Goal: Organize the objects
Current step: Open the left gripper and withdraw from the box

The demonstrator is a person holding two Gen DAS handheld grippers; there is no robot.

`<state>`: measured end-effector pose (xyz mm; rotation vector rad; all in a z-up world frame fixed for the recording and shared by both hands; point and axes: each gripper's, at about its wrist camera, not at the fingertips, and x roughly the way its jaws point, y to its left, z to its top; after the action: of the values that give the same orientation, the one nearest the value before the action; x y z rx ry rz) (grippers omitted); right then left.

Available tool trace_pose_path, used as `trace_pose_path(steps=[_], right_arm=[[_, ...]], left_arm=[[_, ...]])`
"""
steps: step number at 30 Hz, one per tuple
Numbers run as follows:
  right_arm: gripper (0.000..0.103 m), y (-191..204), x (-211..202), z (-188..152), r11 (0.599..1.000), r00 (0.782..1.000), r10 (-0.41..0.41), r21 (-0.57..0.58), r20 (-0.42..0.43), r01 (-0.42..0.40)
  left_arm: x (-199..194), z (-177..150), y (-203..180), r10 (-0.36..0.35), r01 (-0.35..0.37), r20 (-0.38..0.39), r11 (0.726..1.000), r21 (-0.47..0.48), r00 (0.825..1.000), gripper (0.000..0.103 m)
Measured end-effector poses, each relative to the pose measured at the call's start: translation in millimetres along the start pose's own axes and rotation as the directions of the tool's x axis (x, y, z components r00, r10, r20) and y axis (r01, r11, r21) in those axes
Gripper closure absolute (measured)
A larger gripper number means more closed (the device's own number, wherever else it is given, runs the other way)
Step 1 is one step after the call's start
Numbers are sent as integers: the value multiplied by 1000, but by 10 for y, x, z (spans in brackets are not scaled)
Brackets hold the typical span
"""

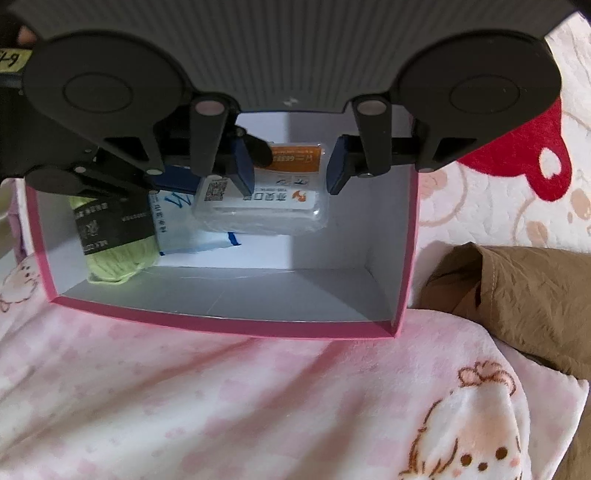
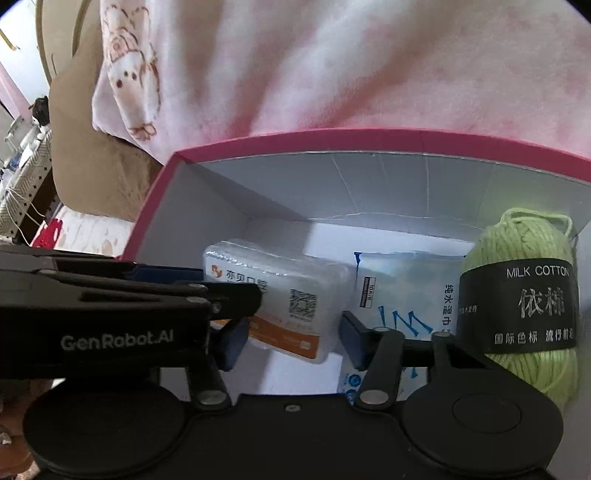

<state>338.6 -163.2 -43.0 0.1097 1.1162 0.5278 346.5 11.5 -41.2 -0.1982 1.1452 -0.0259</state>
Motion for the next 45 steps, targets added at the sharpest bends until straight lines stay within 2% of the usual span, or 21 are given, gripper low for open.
trace_pose_path(steps=[3, 6, 11, 13, 17, 23, 26, 31, 35, 39, 45], right_arm=[[55, -40, 5, 18, 1000, 1000, -9, 11, 0, 9], [58, -18, -18, -10, 1000, 1000, 1, 11, 4, -1], [57, 140, -284, -134, 997, 996, -43, -57, 78, 47], [55, 195, -451, -241, 996, 992, -33, -80, 119, 43], [41, 326, -888, -526, 991, 982, -29, -122, 187, 52], [34, 706, -1453, -819, 976, 971, -26, -202, 237, 76], [30, 881, -1690, -981, 967, 971, -18, -241, 239, 78], [26, 1159, -1941, -1278, 955, 971, -7, -288, 238, 77], [21, 1331, -2016, -1508, 956, 976, 5, -287, 217, 59], [20, 1353, -1926, -1695, 983, 989, 82, -173, 125, -60], [20, 1502, -1669, -1909, 982, 994, 78, -175, 75, -64]], left_arm=[[0, -19, -16, -38, 38, 0, 999, -19, 999, 62], [9, -49, -43, -37, 37, 2, 999, -29, 999, 62], [-200, -173, -90, -22, 20, 76, 999, 30, 997, 60], [-360, -243, -87, -39, 33, 91, 997, 63, 995, 58], [-747, -414, -79, -70, 57, 108, 991, 120, 992, 53], [-1337, -749, -115, -93, 61, 119, 966, 250, 989, 44], [-1564, -895, -53, -117, 92, 79, 958, 270, 990, 43], [-1936, -1175, 76, -161, 128, 85, 944, 305, 983, 39], [-2102, -1408, 235, -168, 121, 116, 936, 330, 979, 35], [-2113, -1631, 454, -184, 131, 145, 941, 313, 972, 35], [-1874, -1836, 658, -174, 123, 160, 951, 285, 972, 35]])
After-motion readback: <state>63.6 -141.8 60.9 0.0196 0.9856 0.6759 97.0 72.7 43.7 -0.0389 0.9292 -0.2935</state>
